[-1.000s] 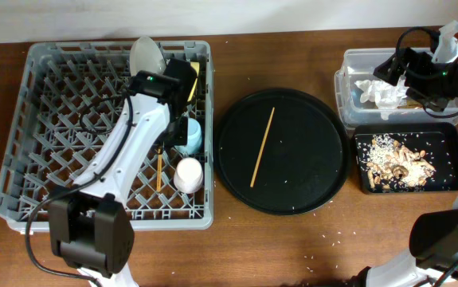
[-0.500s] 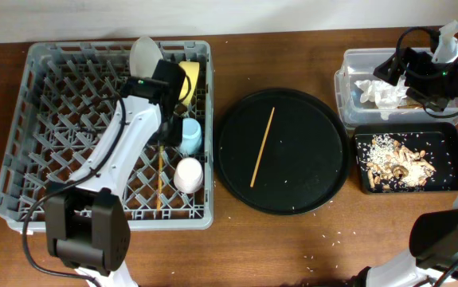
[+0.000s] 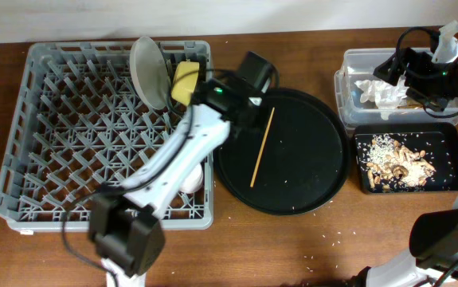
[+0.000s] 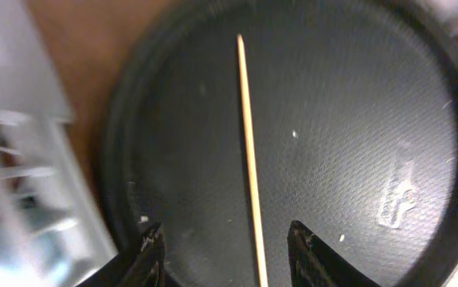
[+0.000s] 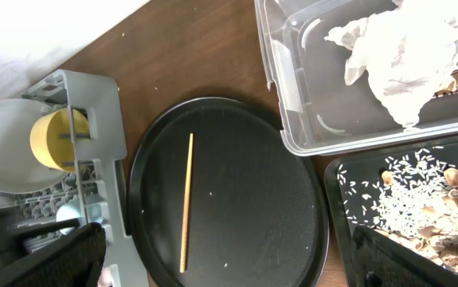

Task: Sort waste into correct bins and load items into the dishwasher rack
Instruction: 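Reach left gripper back to the tray and grasp the second chopstick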

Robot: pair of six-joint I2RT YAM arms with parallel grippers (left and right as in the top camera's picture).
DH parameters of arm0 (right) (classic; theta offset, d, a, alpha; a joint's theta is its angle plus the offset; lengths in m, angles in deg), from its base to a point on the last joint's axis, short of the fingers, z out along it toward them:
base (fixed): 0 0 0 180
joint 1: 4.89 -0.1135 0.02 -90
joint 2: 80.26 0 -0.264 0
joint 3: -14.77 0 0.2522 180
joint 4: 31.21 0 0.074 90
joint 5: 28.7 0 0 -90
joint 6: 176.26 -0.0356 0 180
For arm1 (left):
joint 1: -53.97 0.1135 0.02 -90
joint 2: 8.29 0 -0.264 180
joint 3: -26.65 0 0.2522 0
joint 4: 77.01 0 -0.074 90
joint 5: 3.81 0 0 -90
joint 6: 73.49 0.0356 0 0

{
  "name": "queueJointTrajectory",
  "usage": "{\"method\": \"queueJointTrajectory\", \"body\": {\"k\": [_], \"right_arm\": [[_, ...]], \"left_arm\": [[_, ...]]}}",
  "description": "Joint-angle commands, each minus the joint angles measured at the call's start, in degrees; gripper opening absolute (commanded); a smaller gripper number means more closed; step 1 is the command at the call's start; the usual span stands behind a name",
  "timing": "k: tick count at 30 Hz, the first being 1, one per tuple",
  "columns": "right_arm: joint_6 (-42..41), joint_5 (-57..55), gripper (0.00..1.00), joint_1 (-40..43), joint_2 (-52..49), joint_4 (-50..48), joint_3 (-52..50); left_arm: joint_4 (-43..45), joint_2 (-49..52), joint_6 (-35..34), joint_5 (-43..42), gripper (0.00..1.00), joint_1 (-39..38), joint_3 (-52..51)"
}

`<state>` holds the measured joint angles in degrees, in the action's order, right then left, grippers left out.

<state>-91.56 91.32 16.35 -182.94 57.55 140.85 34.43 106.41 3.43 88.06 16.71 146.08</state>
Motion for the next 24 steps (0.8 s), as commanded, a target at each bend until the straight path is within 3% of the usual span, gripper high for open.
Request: {"method": "queueJointTrajectory", "body": {"k": [1,24], "right_arm": [[0.59,-0.31,0.98,0.17,0.94,0.02,0.74],[0.59,-0.28,0.98,0.17,0.94,0.02,0.74]], "left_arm": [[0.13,6.54,0.35,-0.63,0.49,-2.47,0.44],[4.44,17.90,0.57,-3.04,0.46,-3.15,0.44]]}}
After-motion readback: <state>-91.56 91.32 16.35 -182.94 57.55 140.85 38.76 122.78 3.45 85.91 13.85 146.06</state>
